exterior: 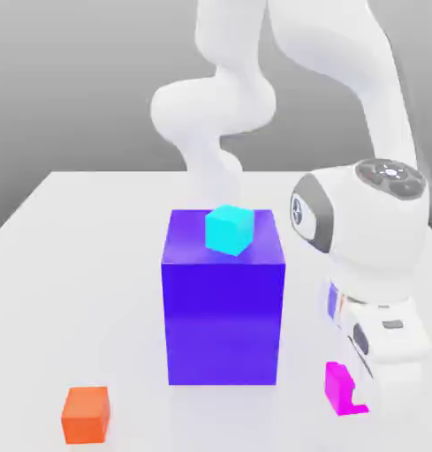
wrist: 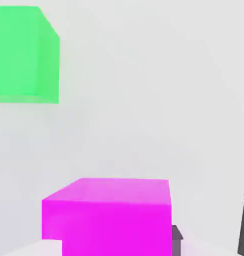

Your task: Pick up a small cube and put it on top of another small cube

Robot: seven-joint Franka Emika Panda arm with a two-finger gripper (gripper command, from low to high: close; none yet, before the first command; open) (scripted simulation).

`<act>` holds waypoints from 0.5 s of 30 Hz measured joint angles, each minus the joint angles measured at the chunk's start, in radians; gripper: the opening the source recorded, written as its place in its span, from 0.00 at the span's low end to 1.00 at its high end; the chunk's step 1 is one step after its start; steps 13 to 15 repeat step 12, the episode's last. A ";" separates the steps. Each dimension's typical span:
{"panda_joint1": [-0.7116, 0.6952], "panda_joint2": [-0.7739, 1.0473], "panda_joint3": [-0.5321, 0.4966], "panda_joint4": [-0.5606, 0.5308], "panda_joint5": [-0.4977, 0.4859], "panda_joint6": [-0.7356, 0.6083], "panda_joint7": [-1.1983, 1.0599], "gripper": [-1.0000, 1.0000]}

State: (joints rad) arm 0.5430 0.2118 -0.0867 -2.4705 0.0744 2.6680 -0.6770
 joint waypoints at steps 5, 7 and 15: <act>0.074 -0.114 0.067 -0.075 -0.063 -0.028 -0.067 0.00; 0.077 -0.068 0.071 -0.078 -0.066 0.023 -0.074 0.00; 0.077 0.024 0.073 -0.075 -0.064 0.111 -0.078 1.00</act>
